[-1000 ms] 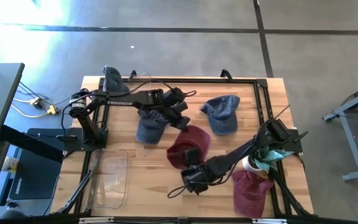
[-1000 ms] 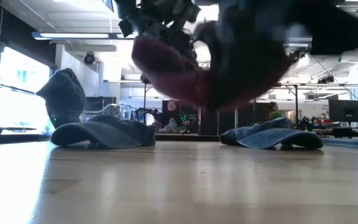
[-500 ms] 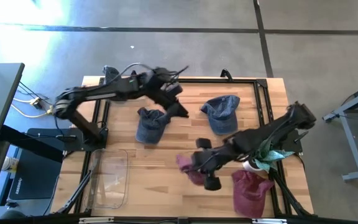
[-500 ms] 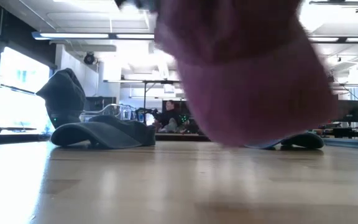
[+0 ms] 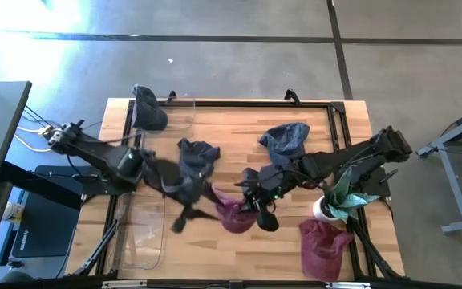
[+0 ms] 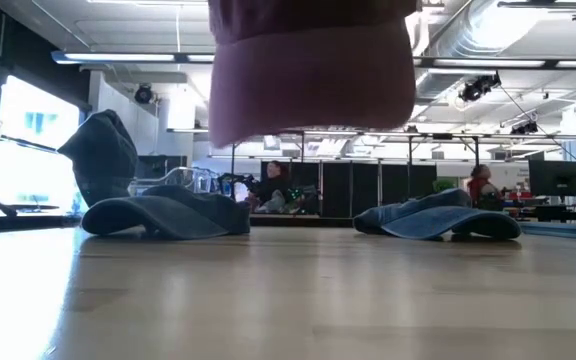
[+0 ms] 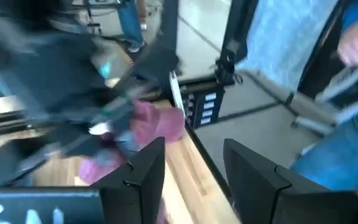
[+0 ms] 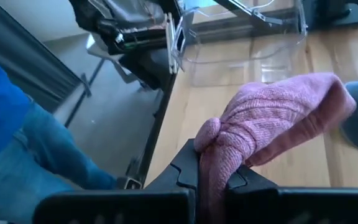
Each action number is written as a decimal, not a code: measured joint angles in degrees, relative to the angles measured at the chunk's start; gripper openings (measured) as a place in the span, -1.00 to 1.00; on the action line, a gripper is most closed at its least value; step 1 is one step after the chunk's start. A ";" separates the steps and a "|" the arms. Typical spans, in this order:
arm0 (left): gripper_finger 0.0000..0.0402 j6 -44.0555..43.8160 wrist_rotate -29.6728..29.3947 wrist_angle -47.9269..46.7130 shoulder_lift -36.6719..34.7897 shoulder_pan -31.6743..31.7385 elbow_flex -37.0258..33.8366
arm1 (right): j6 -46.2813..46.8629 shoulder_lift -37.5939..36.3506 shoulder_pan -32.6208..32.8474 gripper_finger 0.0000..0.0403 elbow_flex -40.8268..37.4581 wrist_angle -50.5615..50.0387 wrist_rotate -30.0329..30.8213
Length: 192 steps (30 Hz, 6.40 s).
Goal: Pick & Place hat
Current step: Put the left red cap into the bottom transparent bin, then put the right blue cap into the top transparent bin
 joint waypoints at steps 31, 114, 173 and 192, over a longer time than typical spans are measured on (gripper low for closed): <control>-0.83 -1.67 -2.63 -4.19 11.01 0.79 -0.09 | 1.64 0.00 0.40 -0.94 -0.75 0.41 -0.79; -0.22 -85.47 -37.20 -67.71 -22.31 -53.39 -20.18 | 8.03 -9.88 -1.39 -0.36 -0.70 -0.28 24.77; -0.97 -69.45 -58.25 -40.38 -9.97 -28.08 -8.39 | -3.28 -4.37 -8.83 0.33 -15.55 -41.47 16.89; -0.97 -32.12 -28.91 -6.16 -3.90 -6.17 -8.37 | -27.16 -4.28 -7.10 0.32 -43.02 -15.02 50.96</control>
